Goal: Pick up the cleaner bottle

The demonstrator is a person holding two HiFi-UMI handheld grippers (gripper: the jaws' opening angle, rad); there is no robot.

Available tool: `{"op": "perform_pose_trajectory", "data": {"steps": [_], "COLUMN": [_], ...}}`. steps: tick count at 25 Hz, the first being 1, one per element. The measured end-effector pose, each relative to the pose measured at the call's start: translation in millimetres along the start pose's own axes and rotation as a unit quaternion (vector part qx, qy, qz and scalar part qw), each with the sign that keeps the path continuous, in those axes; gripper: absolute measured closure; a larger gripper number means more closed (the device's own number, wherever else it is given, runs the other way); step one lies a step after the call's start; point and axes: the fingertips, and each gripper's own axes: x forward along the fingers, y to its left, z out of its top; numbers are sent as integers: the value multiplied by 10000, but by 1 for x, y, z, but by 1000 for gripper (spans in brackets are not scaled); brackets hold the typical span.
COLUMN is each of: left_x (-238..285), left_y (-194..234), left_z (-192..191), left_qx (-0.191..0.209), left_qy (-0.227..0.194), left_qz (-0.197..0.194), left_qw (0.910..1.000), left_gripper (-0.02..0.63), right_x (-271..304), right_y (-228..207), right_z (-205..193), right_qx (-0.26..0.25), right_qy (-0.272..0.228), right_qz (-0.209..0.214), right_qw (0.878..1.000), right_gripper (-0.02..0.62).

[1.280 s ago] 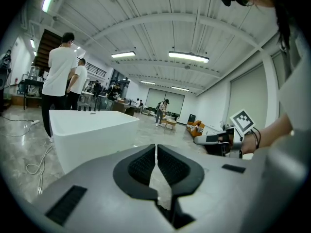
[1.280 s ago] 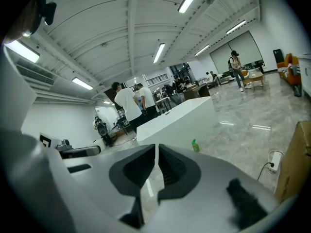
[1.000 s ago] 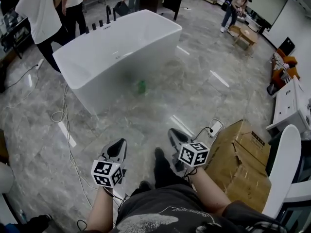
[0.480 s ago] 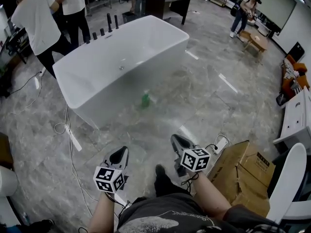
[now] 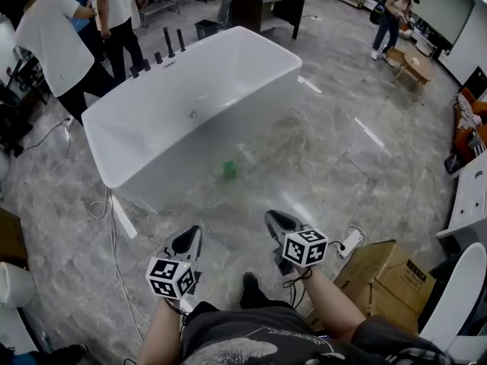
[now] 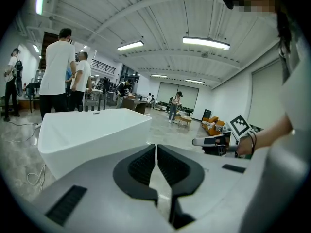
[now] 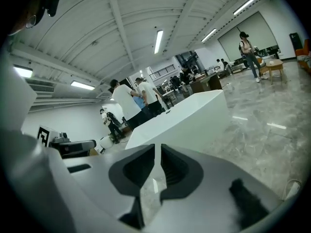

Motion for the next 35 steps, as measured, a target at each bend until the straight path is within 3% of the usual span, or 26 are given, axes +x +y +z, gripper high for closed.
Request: {"op": "perform_pose_trajectory", "data": {"steps": [6,16,22,29,35], "left_x": [11,43,68,104,123], "left_y": [19,103,142,164,182], "left_z": [18,21,40,28,14], "left_qx": [-4,-385,-239,-120,-155], "left_qy": [-221,-207,-141,60,283], "left_qz": [353,639,184,-156,-253], "left_qw": [9991,9970,9994,9998,9992], "left_gripper": [581,583,581,583,582], "right_x": [21,61,86,114,147], "right_y": [-10,-6,-6,-22,-34], "right_z": [21,19,29,13,23], "right_qx": [-387,-484,-525,-422,-121], "right_qy": [25,288,341,410,-121], "right_qz": [-215,-631,-1064,-1487,-1237], "right_qw": [9990,9964,9923,9871,9922], "right_gripper": [560,560,560,560,560]}}
